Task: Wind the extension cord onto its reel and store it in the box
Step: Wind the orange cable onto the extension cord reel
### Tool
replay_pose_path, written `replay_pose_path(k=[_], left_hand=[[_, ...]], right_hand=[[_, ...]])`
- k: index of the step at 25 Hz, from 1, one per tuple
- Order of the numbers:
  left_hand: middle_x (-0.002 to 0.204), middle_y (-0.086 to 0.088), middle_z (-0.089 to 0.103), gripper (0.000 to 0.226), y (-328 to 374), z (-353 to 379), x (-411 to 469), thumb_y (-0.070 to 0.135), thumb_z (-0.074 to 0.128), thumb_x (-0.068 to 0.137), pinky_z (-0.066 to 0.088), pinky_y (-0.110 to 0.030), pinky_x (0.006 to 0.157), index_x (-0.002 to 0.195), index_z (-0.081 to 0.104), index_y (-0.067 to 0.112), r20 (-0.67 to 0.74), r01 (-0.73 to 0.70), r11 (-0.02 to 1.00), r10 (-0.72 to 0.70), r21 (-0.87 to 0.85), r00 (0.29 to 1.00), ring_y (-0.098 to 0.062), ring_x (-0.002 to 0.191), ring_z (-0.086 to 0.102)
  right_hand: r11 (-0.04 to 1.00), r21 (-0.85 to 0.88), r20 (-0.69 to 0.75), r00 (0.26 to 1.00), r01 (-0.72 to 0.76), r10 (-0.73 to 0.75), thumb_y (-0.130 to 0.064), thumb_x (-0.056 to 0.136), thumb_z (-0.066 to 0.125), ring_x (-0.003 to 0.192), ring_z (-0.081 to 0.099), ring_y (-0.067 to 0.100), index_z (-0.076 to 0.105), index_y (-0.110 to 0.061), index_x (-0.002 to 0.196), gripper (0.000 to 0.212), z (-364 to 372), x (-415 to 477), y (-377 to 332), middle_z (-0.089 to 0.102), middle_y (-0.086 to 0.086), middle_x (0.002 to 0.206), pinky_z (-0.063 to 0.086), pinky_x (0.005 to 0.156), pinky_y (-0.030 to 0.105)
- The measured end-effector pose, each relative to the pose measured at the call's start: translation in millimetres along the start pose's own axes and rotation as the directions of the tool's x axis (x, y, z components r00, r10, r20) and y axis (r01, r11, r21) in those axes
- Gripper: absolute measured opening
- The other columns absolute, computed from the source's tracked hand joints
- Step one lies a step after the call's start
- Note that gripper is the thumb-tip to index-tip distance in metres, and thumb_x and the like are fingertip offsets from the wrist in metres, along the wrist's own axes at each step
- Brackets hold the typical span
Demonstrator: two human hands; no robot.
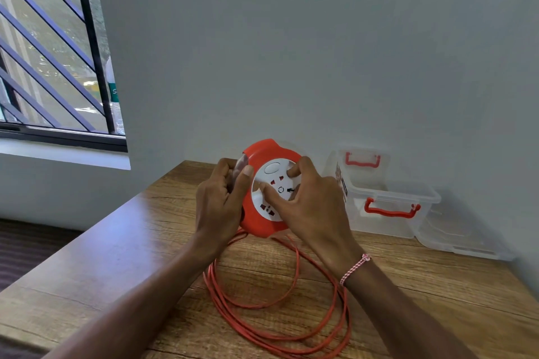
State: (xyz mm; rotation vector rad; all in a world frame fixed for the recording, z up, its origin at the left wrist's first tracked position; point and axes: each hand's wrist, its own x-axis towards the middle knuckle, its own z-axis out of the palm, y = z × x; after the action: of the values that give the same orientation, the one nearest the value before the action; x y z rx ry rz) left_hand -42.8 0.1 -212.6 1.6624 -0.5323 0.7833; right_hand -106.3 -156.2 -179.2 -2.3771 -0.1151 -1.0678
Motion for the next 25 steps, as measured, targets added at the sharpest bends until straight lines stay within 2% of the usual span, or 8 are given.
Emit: replay_pose_path(k=[4,8,12,15,18,20,23,25], left_hand=[[0.077,-0.012,0.071,0.049,-0.5,-2.6,4.4,0.062,0.050,0.098,0.059,-0.059,0.052,0.097,0.057,0.014,-0.010,0.054,0.998,-0.054,-0.035,0.998,-0.033,0.064,0.074],[0.084,-0.002,0.072,0.044,-1.6,-9.0,10.9,0.064,0.051,0.094,0.064,-0.048,0.054,0.095,0.057,0.021,-0.015,0.101,0.993,-0.102,-0.061,0.995,-0.023,0.066,0.076],[0.089,0.005,0.074,0.042,-4.4,-8.3,9.8,0.062,0.052,0.095,0.065,-0.037,0.053,0.098,0.058,0.021,0.049,0.089,0.994,-0.086,-0.068,0.995,-0.017,0.068,0.078],[0.087,0.003,0.075,0.045,-3.8,-7.0,8.6,0.060,0.052,0.097,0.063,-0.034,0.049,0.099,0.059,0.016,0.055,0.038,0.998,-0.036,-0.040,0.998,-0.017,0.064,0.077],[0.076,-0.006,0.072,0.047,-2.3,-4.9,4.8,0.059,0.052,0.099,0.060,-0.047,0.047,0.099,0.058,0.012,0.025,0.008,1.000,-0.007,-0.025,1.000,-0.023,0.059,0.074],[0.073,-0.011,0.070,0.049,-1.3,-2.4,2.1,0.059,0.052,0.100,0.056,-0.055,0.048,0.099,0.058,0.010,0.004,-0.005,1.000,0.005,-0.022,1.000,-0.031,0.060,0.072],[0.078,-0.010,0.072,0.048,0.2,0.4,0.6,0.059,0.051,0.100,0.060,-0.055,0.051,0.100,0.058,0.012,-0.002,-0.014,1.000,0.014,-0.021,1.000,-0.027,0.064,0.075],[0.077,-0.005,0.073,0.045,-0.1,0.2,1.8,0.060,0.051,0.099,0.063,-0.051,0.053,0.099,0.058,0.016,-0.012,0.001,1.000,-0.002,-0.012,1.000,-0.022,0.064,0.076]], right_hand=[[0.957,-0.174,0.002,0.971,0.234,-0.237,-0.066,0.091,0.060,0.082,0.071,0.012,0.050,-0.027,0.128,0.054,-4.7,5.2,7.6,0.070,-0.003,0.114,0.050,0.058,0.013],[0.726,-0.382,0.247,0.820,0.572,-0.516,-0.042,0.091,0.071,0.098,0.070,0.022,0.047,-0.036,0.144,0.059,-17.9,15.3,20.8,0.057,0.007,0.134,0.057,0.050,0.030],[0.603,-0.502,0.343,0.783,0.620,-0.519,-0.043,0.082,0.082,0.110,0.069,0.035,0.044,-0.040,0.151,0.078,-15.0,13.1,23.5,0.061,0.019,0.136,0.061,0.059,0.040],[0.625,-0.473,0.256,0.776,0.621,-0.577,-0.045,0.078,0.085,0.095,0.074,0.034,0.056,-0.037,0.143,0.072,-17.6,13.9,23.6,0.073,0.017,0.117,0.060,0.059,0.039],[0.715,-0.436,0.137,0.825,0.547,-0.548,-0.062,0.082,0.074,0.070,0.074,0.026,0.063,-0.031,0.137,0.064,-16.7,10.1,18.5,0.079,0.009,0.092,0.057,0.058,0.032],[0.889,-0.306,0.013,0.935,0.342,-0.355,-0.074,0.081,0.064,0.062,0.071,0.022,0.065,-0.025,0.127,0.067,-10.6,5.7,9.7,0.077,0.004,0.083,0.058,0.054,0.030],[0.998,0.043,-0.033,0.998,-0.051,0.052,-0.077,0.078,0.066,0.063,0.067,0.008,0.059,-0.024,0.110,0.062,-2.2,2.2,0.1,0.075,-0.003,0.091,0.050,0.049,0.012],[0.998,0.051,-0.035,0.999,-0.038,0.040,-0.075,0.081,0.065,0.064,0.067,0.004,0.059,-0.025,0.110,0.058,-2.1,2.9,1.1,0.076,-0.004,0.094,0.049,0.051,0.008]])
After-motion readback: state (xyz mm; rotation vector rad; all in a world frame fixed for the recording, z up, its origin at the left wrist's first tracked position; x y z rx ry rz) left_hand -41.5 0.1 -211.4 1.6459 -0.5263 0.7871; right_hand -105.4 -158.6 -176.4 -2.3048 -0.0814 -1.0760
